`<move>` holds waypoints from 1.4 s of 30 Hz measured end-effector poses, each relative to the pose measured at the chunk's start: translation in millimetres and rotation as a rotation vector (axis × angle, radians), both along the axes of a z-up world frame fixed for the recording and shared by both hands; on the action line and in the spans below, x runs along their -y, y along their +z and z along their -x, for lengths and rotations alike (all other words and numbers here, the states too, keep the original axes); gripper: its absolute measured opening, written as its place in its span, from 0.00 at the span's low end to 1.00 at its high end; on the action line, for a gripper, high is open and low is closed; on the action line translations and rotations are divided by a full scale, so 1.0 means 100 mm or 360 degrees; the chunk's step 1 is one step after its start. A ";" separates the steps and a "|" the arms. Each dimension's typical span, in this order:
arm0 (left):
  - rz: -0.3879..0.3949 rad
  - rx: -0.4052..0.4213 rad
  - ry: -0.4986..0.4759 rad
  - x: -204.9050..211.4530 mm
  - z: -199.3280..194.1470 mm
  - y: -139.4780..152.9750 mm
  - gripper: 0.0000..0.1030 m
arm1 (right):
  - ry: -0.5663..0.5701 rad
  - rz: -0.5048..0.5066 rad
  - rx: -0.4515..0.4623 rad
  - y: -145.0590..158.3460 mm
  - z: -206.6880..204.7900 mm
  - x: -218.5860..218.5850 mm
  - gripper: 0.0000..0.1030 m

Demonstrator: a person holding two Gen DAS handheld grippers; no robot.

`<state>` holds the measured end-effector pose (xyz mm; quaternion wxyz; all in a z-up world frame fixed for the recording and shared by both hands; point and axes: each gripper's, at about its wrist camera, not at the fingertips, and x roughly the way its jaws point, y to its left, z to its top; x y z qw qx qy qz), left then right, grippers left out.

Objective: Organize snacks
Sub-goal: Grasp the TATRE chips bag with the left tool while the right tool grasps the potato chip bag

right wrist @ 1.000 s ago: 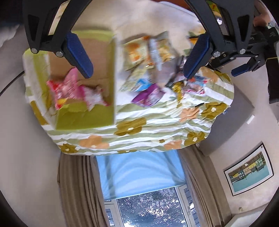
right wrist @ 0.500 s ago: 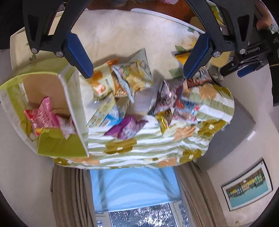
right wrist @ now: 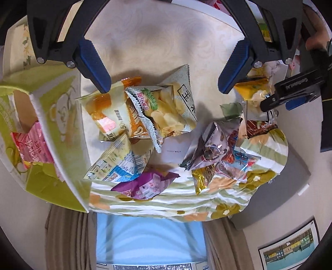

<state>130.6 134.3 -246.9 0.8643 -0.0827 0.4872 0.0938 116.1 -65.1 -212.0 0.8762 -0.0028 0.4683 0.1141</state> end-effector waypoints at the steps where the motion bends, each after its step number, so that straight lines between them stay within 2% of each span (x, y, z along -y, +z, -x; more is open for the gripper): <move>1: -0.0006 -0.0009 0.0004 0.01 -0.03 -0.02 0.99 | 0.0011 0.0015 0.0003 -0.02 -0.02 -0.01 1.00; 8: -0.0097 -0.0094 0.0020 0.10 -0.25 -0.26 0.98 | 0.0122 0.0078 0.0000 -0.19 -0.15 -0.14 1.00; 11: -0.0178 -0.0097 0.0013 0.17 -0.30 -0.28 0.94 | 0.0169 0.0141 0.0025 -0.23 -0.18 -0.21 1.00; 12: -0.0199 -0.0101 0.0011 0.19 -0.31 -0.29 0.89 | 0.0185 0.0165 0.0039 -0.25 -0.19 -0.23 1.00; 13: -0.0199 -0.0115 0.0008 0.20 -0.32 -0.30 0.85 | 0.0200 0.0185 0.0049 -0.26 -0.20 -0.24 1.00; 31: -0.0202 -0.0149 -0.0047 0.23 -0.22 -0.32 0.72 | 0.0331 0.0283 0.0071 -0.46 -0.41 -0.42 1.00; 36: -0.0123 -0.0173 -0.0052 0.16 -0.19 -0.29 0.70 | 0.0341 0.0349 0.0088 -0.53 -0.43 -0.51 0.99; 38: -0.0112 -0.0177 -0.0058 0.14 -0.17 -0.28 0.69 | 0.0342 0.0362 0.0082 -0.55 -0.44 -0.53 0.97; 42: -0.0107 -0.0184 -0.0086 0.13 -0.13 -0.28 0.68 | 0.0369 0.0380 0.0037 -0.64 -0.45 -0.57 0.82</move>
